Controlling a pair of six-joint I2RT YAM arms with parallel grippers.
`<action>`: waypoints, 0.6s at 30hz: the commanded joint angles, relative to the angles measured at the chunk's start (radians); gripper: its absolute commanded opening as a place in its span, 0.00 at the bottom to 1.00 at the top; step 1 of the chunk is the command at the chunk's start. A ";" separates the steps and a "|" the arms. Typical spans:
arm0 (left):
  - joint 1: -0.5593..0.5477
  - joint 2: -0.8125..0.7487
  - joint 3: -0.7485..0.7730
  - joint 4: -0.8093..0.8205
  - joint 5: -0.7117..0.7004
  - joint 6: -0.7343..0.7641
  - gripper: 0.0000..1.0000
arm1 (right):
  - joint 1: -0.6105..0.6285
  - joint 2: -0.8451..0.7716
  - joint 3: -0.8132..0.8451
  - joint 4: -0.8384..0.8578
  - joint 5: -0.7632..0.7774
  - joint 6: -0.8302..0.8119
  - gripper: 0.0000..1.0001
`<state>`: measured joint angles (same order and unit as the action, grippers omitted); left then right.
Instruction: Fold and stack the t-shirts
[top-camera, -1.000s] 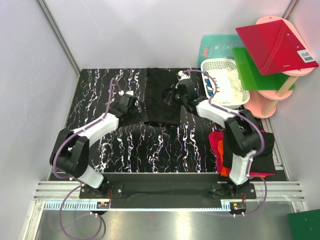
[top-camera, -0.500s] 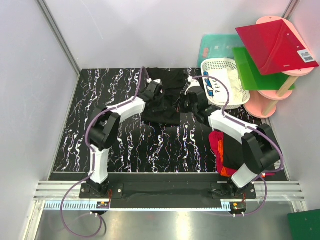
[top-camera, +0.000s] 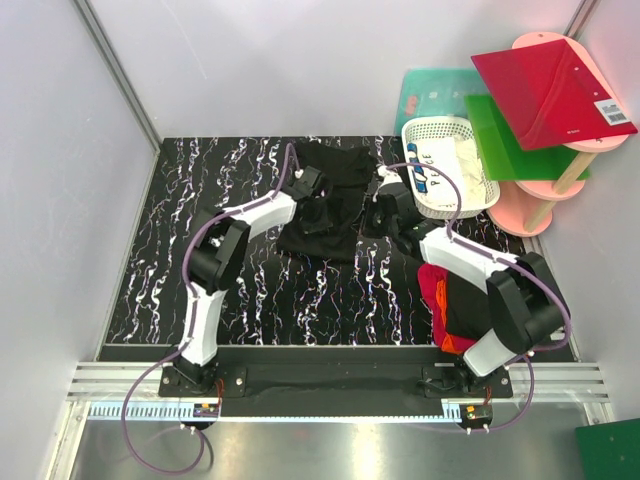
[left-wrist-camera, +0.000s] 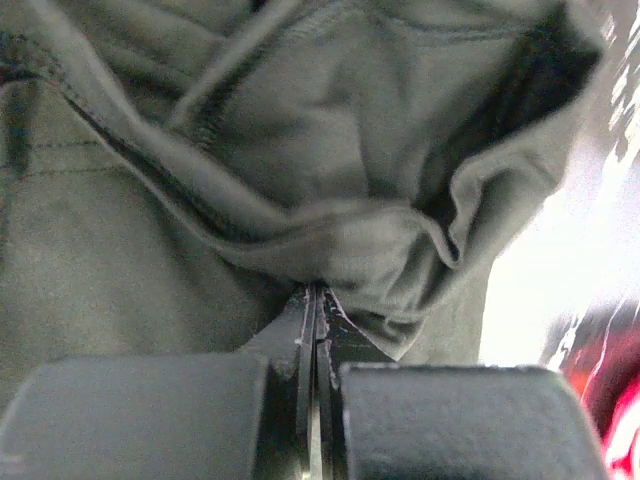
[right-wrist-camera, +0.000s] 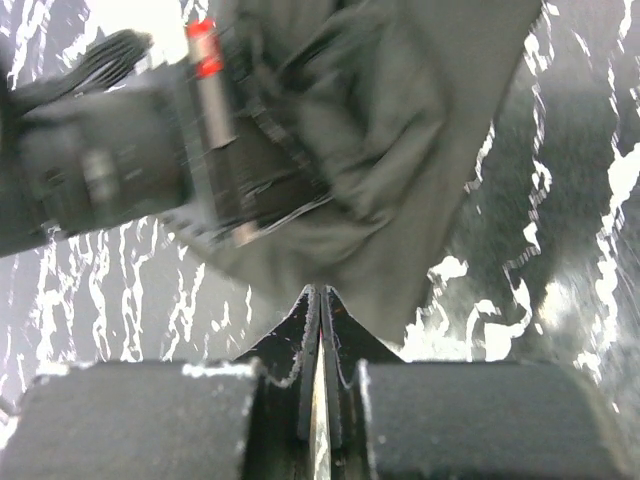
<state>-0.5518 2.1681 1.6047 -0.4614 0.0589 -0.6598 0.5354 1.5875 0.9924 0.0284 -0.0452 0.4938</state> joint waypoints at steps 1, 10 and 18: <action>-0.031 -0.114 -0.228 0.003 0.073 -0.027 0.00 | -0.003 -0.095 -0.040 -0.053 0.022 -0.003 0.08; -0.230 -0.166 -0.491 0.216 0.144 -0.167 0.00 | -0.003 -0.149 -0.115 -0.114 0.005 0.020 0.35; -0.407 -0.159 -0.560 0.233 0.147 -0.254 0.00 | -0.003 -0.202 -0.149 -0.153 0.011 0.020 0.43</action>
<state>-0.8989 1.9537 1.1561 -0.1165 0.1921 -0.8822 0.5278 1.4536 0.8452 -0.1112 -0.0299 0.5076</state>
